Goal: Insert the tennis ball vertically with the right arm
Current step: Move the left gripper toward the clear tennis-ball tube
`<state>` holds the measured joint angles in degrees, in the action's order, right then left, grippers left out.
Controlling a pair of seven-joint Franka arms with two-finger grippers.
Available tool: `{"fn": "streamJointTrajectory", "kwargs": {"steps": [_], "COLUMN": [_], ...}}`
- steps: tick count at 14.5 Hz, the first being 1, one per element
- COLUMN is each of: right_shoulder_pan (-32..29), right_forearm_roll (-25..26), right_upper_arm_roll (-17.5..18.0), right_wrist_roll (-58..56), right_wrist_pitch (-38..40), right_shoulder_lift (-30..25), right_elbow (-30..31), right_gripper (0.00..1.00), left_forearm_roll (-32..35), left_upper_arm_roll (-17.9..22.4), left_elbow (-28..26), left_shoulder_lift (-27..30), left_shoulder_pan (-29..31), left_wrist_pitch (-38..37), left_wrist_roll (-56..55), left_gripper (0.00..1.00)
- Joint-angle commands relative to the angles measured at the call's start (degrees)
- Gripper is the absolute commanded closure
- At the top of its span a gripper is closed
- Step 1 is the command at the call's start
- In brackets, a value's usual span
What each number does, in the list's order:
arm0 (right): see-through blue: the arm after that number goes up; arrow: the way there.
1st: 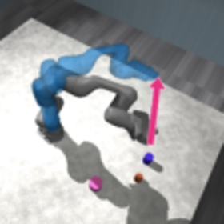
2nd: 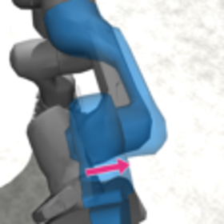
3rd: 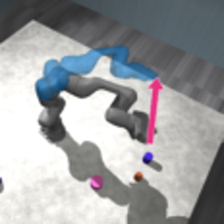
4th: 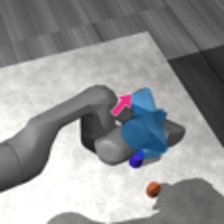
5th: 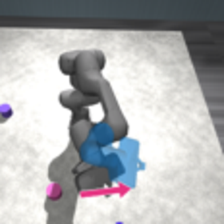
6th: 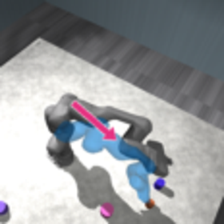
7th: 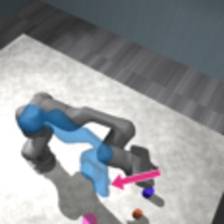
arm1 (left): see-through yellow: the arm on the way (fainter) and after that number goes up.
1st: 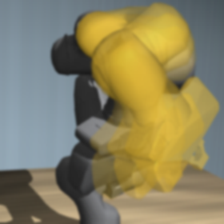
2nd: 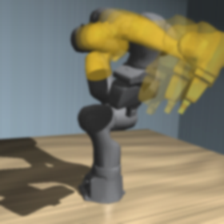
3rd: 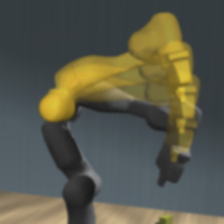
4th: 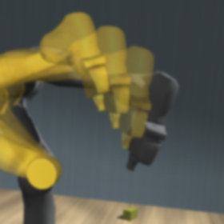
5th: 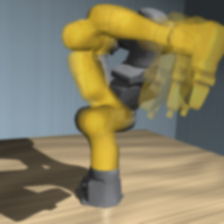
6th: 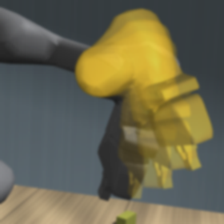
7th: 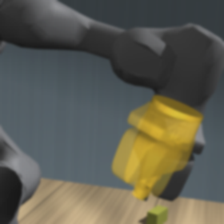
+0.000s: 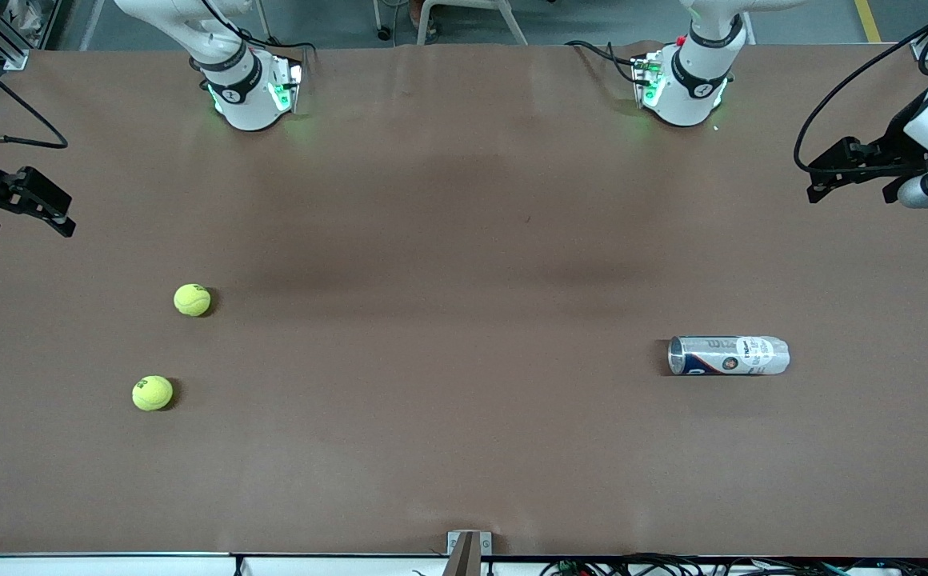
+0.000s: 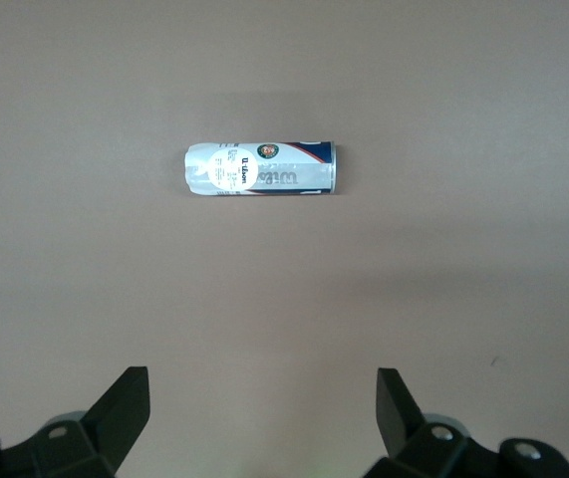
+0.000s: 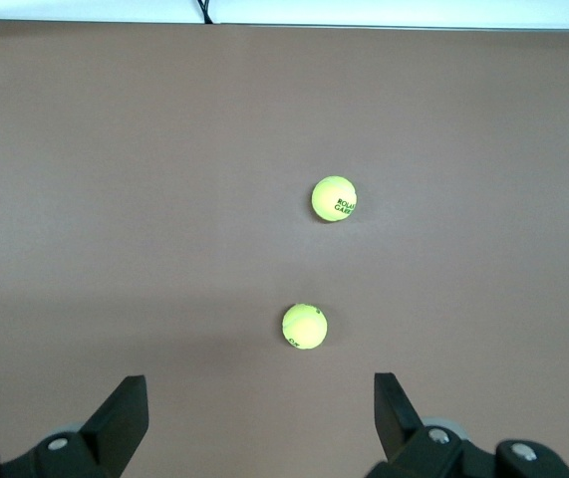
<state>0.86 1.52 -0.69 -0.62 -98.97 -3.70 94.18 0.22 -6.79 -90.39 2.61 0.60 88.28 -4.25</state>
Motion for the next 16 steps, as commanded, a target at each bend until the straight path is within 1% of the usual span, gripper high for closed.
{"fn": "streamJointTrajectory", "kwargs": {"steps": [1, 4, 6, 7, 8, 10, 16], "right_shoulder_pan": [0.6, 0.7, 0.6, 0.5, 0.5, 0.5, 0.2], "right_forearm_roll": [0.5, 0.8, 0.8, 0.8, 0.8, 0.7, 0.7], "right_upper_arm_roll": [-0.2, -0.2, -0.3, -0.2, -0.2, -0.3, -0.3], "right_wrist_roll": [0.5, 0.4, 0.4, 0.4, 0.5, 0.4, 0.5], "right_wrist_pitch": [-0.1, -0.1, -0.1, 0.1, 0.1, 0.0, 0.0], "right_shoulder_lift": [-0.4, -0.3, -0.3, -0.3, -0.3, 0.0, 0.1], "right_elbow": [0.3, 0.4, 0.4, 0.4, 0.5, 0.4, 0.4], "right_gripper": [0.0, 0.0, 0.0, 0.0, 0.0, 0.0, 0.0], "left_forearm_roll": [-0.7, 0.0, 0.4, 2.0, 3.8, 4.1, 6.1], "left_upper_arm_roll": [-0.2, -0.2, -0.1, 0.0, -0.2, -0.4, -0.6], "left_elbow": [1.2, 1.4, 1.9, 2.8, 2.4, 1.4, 1.6], "left_shoulder_lift": [-0.4, -0.6, -2.2, -3.3, -4.4, -6.8, -16.1], "left_shoulder_pan": [0.0, 0.4, 0.4, 0.3, -0.1, -0.2, -1.7], "left_wrist_pitch": [-1.1, -1.0, -0.7, 0.0, 1.1, 3.3, 6.0], "left_wrist_roll": [-0.1, 0.9, 1.2, 3.3, 6.9, 12.7, 33.3], "left_gripper": [0.0, 0.0, 0.0, 0.0, 0.0, 0.0, 0.0]}}
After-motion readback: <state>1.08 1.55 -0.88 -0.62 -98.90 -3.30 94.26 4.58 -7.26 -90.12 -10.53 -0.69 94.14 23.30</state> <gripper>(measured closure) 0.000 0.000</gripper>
